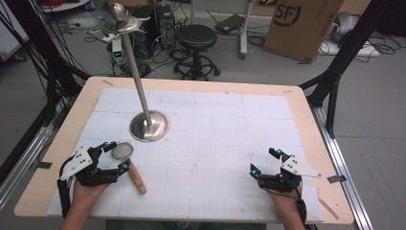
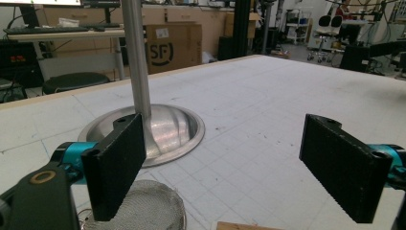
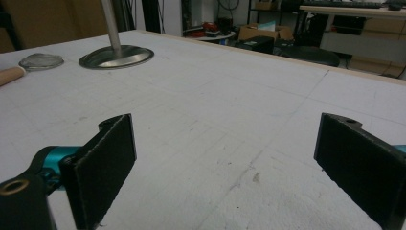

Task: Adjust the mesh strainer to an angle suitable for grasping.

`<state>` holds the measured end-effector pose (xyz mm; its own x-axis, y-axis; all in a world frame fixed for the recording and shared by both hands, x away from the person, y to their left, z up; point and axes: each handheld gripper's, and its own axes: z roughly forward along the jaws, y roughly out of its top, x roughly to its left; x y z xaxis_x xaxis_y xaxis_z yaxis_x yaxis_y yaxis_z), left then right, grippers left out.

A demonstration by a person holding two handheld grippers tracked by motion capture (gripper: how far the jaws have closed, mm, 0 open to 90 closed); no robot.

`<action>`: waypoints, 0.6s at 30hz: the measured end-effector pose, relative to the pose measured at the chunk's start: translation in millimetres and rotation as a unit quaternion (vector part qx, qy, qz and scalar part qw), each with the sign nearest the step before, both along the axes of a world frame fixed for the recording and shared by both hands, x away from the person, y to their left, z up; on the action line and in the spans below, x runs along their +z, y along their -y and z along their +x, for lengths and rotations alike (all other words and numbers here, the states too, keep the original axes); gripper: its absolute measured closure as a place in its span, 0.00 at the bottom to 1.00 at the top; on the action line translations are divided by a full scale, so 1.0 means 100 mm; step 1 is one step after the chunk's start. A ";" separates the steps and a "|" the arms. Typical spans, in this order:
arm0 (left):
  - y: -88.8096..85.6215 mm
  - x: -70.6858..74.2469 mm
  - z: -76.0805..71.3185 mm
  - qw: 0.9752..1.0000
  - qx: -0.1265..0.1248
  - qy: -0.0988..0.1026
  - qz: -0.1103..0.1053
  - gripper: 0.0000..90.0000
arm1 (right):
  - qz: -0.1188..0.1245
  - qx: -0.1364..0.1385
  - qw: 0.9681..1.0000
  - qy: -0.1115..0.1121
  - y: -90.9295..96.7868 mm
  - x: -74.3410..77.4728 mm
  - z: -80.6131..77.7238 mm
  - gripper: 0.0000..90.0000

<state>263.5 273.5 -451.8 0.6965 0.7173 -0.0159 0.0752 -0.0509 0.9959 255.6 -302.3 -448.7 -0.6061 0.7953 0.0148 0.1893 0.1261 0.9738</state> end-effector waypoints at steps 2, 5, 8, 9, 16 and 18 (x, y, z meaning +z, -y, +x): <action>0.00 0.00 0.00 1.000 0.001 -0.002 -0.001 0.18 | 0.000 0.000 1.000 -0.001 0.00 0.00 0.00 0.06; 0.00 0.00 0.00 1.000 0.002 -0.001 -0.001 0.19 | -0.001 0.001 1.000 0.000 0.00 0.00 0.00 0.06; 0.01 0.00 -0.01 1.000 0.000 0.002 0.004 0.19 | 0.000 0.002 1.000 -0.003 0.00 0.00 0.00 0.06; 0.01 0.00 -0.01 1.000 0.001 0.002 0.004 0.18 | -0.003 0.001 1.000 -0.002 0.00 0.00 0.00 0.06; 0.02 0.09 -0.03 0.999 -0.024 -0.015 0.046 0.19 | -0.007 0.000 1.000 -0.006 -0.01 0.00 0.01 0.06; 0.02 0.14 -0.05 0.998 -0.030 -0.011 0.055 0.19 | -0.009 0.002 1.000 -0.007 -0.01 0.00 0.01 0.06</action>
<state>258.3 271.3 -437.8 0.7386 0.6726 0.0448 0.0905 -0.1648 0.9822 256.9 -301.0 -448.4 -0.6095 0.7927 0.0100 0.2027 0.1436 0.9687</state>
